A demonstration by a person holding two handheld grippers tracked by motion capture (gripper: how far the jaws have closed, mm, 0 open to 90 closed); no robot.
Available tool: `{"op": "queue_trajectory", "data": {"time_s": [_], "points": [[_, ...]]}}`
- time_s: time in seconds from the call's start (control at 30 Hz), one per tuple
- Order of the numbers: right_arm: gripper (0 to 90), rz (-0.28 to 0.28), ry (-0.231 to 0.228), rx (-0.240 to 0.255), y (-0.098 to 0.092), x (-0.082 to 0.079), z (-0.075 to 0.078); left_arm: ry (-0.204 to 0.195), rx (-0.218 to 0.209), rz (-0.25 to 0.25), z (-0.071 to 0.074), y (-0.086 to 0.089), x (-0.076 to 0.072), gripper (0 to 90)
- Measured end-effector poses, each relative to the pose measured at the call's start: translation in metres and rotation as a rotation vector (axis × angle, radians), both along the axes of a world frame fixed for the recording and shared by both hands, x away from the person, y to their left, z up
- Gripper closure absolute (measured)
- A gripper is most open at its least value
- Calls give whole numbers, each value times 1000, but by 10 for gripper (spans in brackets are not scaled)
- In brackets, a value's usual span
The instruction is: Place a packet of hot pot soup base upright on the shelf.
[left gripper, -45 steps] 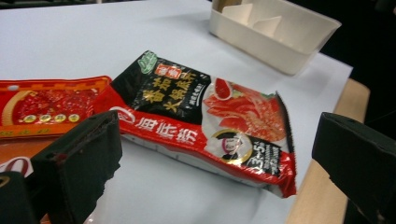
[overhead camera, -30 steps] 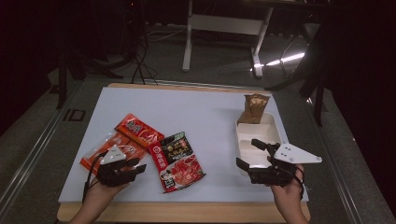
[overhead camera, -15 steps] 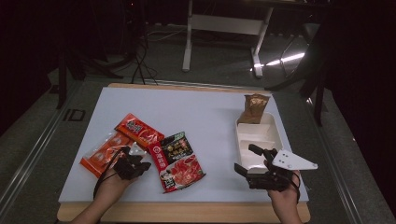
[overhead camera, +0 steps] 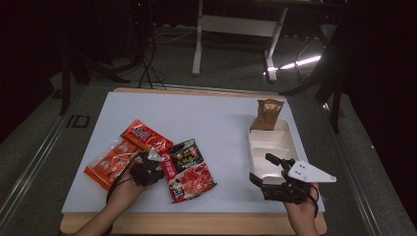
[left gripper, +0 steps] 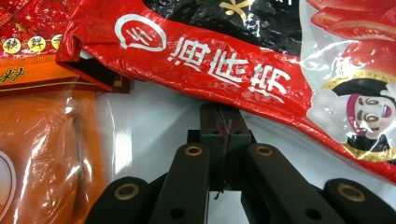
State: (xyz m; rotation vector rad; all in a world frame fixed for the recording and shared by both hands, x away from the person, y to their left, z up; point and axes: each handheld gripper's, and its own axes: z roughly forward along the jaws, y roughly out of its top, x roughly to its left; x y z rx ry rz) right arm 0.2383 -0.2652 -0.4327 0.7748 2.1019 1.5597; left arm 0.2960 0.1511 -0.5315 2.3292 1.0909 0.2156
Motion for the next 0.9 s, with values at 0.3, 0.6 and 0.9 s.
{"op": "queue_trajectory", "data": {"time_s": [0.3,0.6,0.9], "points": [[158,13,16,-8,2,2,-3,8,-4,-11,0,-4,6,900],[159,10,14,-25,4,3,-4,20,-12,-63,2,-22,7,900],[159,9,16,-25,2,4,-6,44,-20,-96,2,-36,13,900]]}}
